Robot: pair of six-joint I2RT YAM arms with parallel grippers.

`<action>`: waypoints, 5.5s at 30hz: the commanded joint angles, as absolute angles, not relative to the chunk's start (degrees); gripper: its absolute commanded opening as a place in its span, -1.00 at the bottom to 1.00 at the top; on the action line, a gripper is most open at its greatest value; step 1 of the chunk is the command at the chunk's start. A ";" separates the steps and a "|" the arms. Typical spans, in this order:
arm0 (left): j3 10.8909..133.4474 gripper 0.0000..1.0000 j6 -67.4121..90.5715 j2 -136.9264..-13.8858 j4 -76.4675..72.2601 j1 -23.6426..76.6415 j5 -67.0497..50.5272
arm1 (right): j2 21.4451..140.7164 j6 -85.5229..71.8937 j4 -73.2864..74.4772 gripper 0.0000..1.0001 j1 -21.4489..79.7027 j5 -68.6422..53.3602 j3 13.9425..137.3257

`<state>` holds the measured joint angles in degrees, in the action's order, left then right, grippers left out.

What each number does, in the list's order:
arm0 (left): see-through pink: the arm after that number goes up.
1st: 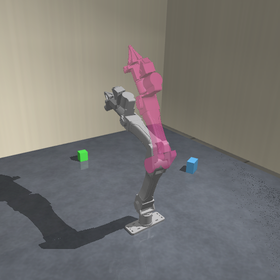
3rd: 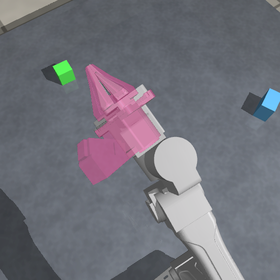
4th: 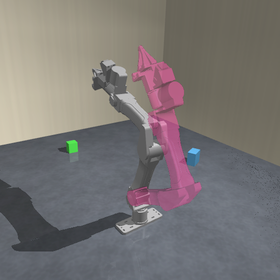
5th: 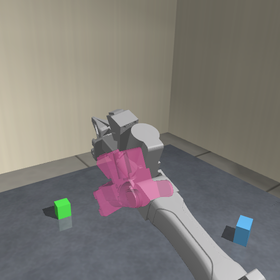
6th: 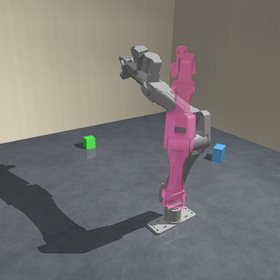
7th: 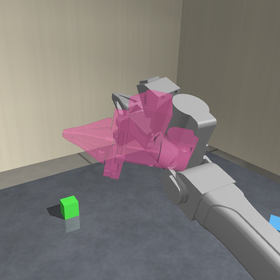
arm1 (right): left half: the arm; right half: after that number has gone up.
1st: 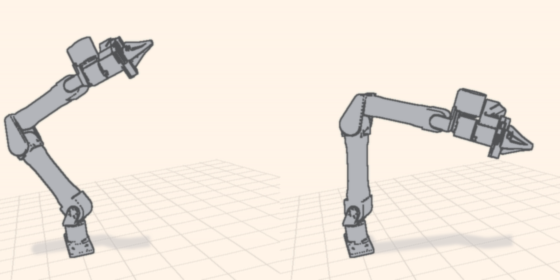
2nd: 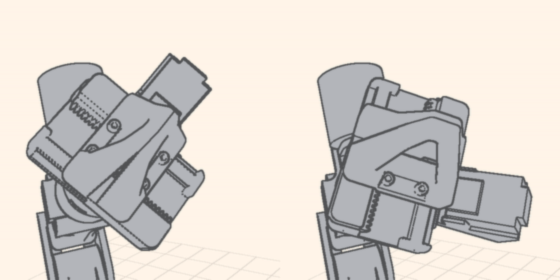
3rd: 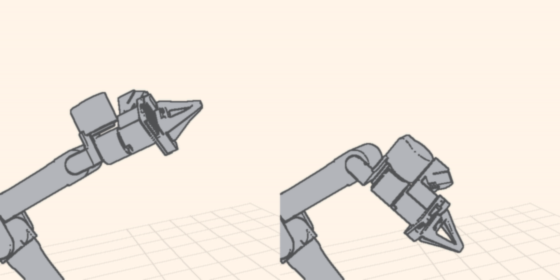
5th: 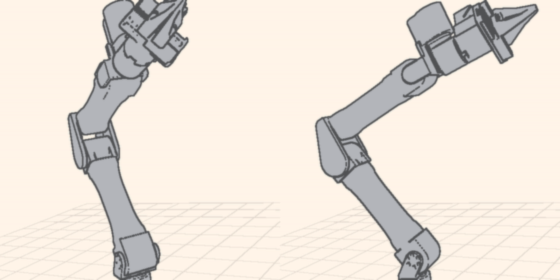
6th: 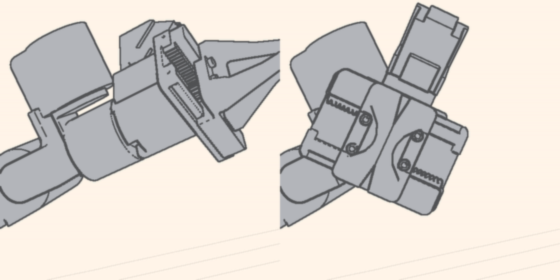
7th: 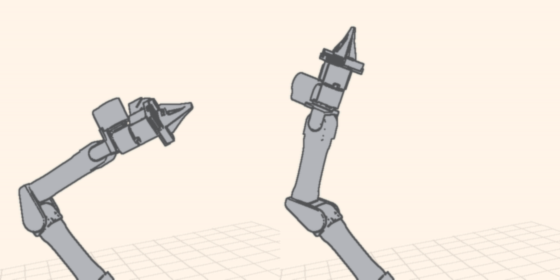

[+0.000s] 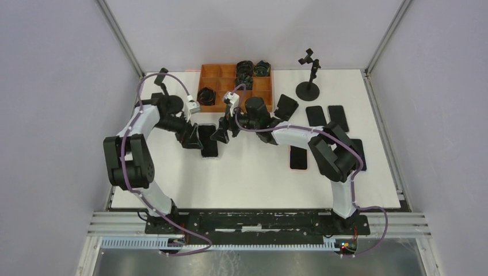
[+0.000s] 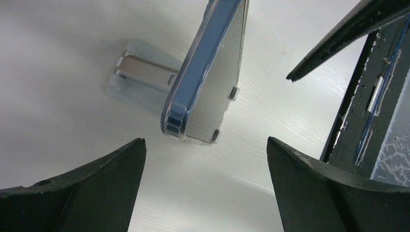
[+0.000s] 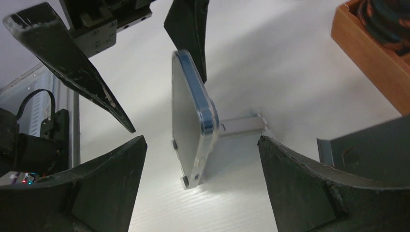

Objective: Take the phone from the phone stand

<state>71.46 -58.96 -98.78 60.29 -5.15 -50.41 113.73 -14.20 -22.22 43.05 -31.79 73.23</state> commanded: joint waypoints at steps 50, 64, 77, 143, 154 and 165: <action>85.06 1.00 -26.65 -83.85 56.47 -11.78 -39.72 | 71.12 -18.44 -6.30 -0.91 28.80 -42.58 32.65; 84.60 1.00 -28.12 -85.06 57.64 -11.83 -39.65 | 85.26 -20.40 -13.20 -0.93 20.30 -42.65 35.31; 85.39 1.00 -27.51 -86.16 56.95 -11.80 -39.14 | 95.13 -20.11 -13.31 -0.76 15.84 -38.28 39.97; 18.11 1.00 5.21 -82.60 -56.09 -12.27 -23.13 | 74.16 11.09 -83.01 0.96 14.77 42.45 -7.41; 14.26 1.00 -1.70 -87.74 -66.16 -1.45 -8.89 | 78.74 11.71 -85.12 0.97 11.68 30.32 -7.29; 13.02 1.00 -0.97 -87.74 -68.90 -1.49 -8.70 | 77.96 8.17 -81.96 0.96 6.18 23.91 -6.11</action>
